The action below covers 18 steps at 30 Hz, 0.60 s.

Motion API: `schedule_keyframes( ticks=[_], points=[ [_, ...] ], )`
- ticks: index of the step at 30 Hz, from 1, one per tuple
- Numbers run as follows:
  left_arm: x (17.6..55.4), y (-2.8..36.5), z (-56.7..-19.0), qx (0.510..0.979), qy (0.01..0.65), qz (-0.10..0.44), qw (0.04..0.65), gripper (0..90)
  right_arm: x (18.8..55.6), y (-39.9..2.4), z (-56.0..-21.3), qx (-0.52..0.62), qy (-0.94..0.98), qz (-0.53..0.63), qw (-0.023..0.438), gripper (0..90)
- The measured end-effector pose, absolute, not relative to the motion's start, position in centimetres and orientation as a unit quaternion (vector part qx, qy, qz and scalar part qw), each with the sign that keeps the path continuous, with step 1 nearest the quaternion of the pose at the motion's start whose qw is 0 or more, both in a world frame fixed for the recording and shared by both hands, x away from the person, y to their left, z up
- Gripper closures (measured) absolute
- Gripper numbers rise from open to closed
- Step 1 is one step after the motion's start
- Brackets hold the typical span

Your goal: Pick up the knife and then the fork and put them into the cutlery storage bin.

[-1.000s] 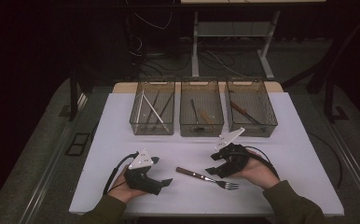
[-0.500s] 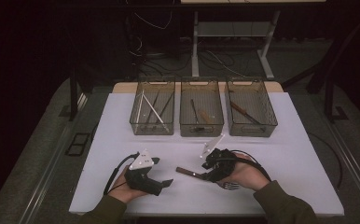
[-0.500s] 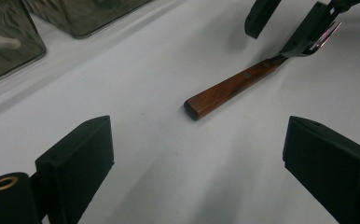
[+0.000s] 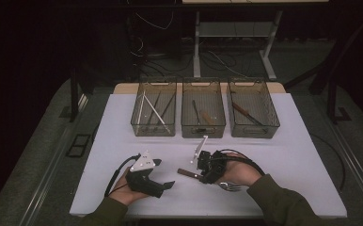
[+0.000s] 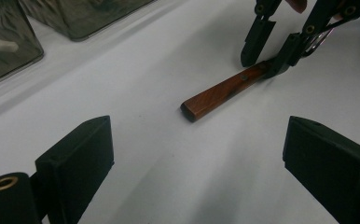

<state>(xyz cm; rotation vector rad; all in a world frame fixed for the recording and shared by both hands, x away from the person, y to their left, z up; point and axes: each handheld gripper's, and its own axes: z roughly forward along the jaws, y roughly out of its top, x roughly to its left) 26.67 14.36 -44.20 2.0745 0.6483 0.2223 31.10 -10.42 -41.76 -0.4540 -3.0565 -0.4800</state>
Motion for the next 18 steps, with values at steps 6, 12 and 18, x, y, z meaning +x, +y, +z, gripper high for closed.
schedule_keyframes(
  ticks=[6,12,18],
  points=[
    [26.6,14.3,-44.2,0.843,0.263,0.089,0.461,7.2,31.5,-9.4,-41.9,-0.143,-0.982,-0.122,0.006,71.9],
    [26.6,14.2,-44.2,0.843,0.263,0.089,0.462,7.2,31.5,-8.1,-41.8,-0.130,-0.989,-0.073,-0.007,72.7],
    [26.6,14.3,-44.2,0.842,0.263,0.088,0.463,7.2,31.6,-7.5,-41.8,-0.133,-0.990,-0.054,-0.011,77.1]
  ],
)
